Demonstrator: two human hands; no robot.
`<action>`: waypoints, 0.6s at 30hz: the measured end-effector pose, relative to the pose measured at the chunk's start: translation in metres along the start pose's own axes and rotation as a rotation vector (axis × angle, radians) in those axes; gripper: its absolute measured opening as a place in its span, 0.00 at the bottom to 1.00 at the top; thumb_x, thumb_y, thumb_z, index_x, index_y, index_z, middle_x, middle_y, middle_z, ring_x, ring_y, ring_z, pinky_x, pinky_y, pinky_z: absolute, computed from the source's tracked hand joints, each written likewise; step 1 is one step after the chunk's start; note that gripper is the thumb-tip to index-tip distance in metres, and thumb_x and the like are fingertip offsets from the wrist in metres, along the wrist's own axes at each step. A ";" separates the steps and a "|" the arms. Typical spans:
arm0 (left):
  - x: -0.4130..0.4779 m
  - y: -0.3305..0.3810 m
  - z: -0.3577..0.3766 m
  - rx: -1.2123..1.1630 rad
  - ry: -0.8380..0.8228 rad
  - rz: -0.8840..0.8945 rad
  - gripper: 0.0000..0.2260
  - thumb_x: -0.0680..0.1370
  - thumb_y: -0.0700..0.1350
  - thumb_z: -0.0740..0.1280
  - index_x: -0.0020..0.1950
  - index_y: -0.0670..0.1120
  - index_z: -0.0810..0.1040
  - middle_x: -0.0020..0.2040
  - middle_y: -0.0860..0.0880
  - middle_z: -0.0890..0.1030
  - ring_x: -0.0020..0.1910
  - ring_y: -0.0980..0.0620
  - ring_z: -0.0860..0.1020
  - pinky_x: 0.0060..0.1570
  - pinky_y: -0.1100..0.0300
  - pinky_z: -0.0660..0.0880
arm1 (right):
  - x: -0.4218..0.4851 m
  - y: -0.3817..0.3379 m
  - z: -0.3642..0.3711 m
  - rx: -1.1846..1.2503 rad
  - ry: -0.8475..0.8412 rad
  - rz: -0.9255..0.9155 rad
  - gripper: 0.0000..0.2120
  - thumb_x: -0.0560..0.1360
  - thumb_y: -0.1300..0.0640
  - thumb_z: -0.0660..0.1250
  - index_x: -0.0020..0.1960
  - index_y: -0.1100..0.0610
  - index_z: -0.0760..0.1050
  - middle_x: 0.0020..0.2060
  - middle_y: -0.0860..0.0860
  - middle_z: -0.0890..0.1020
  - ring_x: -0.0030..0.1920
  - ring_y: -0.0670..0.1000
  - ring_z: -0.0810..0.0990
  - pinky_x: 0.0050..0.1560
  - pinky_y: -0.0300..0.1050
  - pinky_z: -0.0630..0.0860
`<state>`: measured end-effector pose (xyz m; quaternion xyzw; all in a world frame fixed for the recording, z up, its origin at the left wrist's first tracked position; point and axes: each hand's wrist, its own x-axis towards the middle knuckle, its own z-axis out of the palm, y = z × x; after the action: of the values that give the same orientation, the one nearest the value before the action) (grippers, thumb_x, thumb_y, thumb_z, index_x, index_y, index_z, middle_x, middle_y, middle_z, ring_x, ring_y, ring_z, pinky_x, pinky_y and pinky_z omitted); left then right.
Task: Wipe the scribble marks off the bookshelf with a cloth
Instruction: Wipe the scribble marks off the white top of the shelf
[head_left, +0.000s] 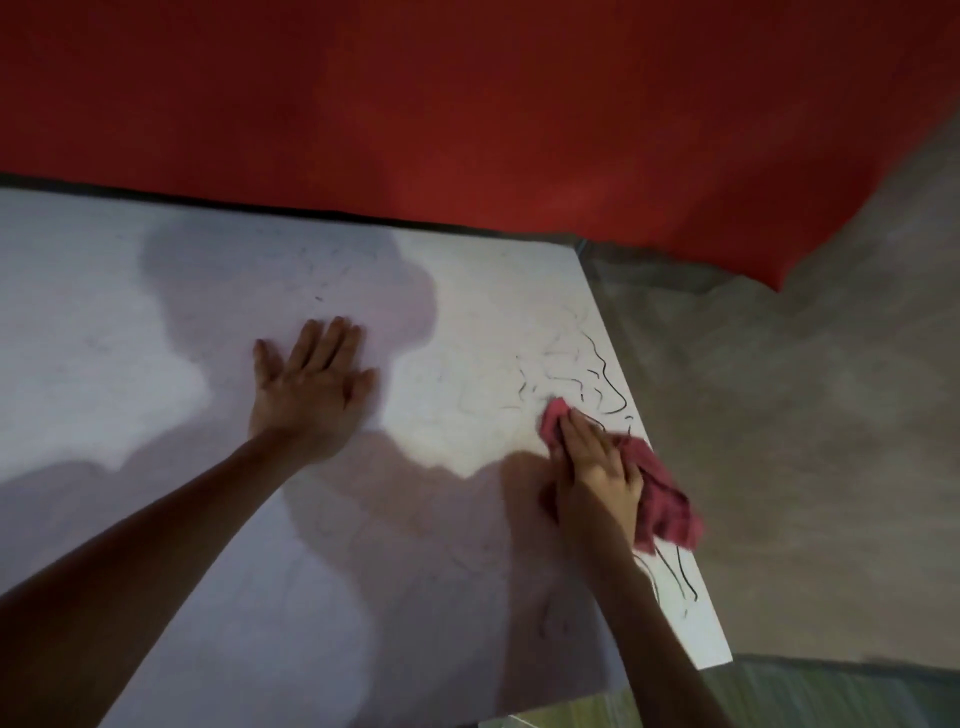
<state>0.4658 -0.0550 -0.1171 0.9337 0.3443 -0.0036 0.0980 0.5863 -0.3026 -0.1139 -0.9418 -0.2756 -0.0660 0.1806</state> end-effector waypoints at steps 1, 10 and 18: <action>0.001 0.001 0.000 0.003 -0.006 -0.005 0.34 0.73 0.60 0.35 0.79 0.53 0.47 0.79 0.54 0.46 0.78 0.53 0.44 0.72 0.41 0.42 | -0.028 0.005 -0.004 -0.012 0.034 -0.045 0.24 0.70 0.53 0.56 0.61 0.55 0.79 0.59 0.50 0.81 0.62 0.49 0.73 0.56 0.57 0.72; 0.001 -0.002 0.001 0.042 0.017 0.016 0.36 0.73 0.62 0.34 0.79 0.53 0.49 0.79 0.53 0.48 0.78 0.52 0.46 0.72 0.41 0.44 | 0.079 -0.015 0.010 -0.004 -0.095 0.094 0.20 0.79 0.52 0.54 0.69 0.51 0.71 0.69 0.48 0.73 0.69 0.52 0.69 0.67 0.55 0.59; -0.003 0.001 -0.001 0.019 0.010 -0.003 0.31 0.76 0.59 0.38 0.79 0.52 0.48 0.79 0.54 0.47 0.78 0.52 0.45 0.72 0.43 0.43 | -0.037 0.008 -0.008 -0.008 0.022 -0.078 0.24 0.67 0.53 0.56 0.60 0.53 0.78 0.57 0.49 0.82 0.58 0.50 0.76 0.54 0.49 0.72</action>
<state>0.4643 -0.0572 -0.1161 0.9341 0.3460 -0.0024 0.0873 0.5597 -0.3305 -0.1172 -0.9304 -0.3096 -0.0845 0.1773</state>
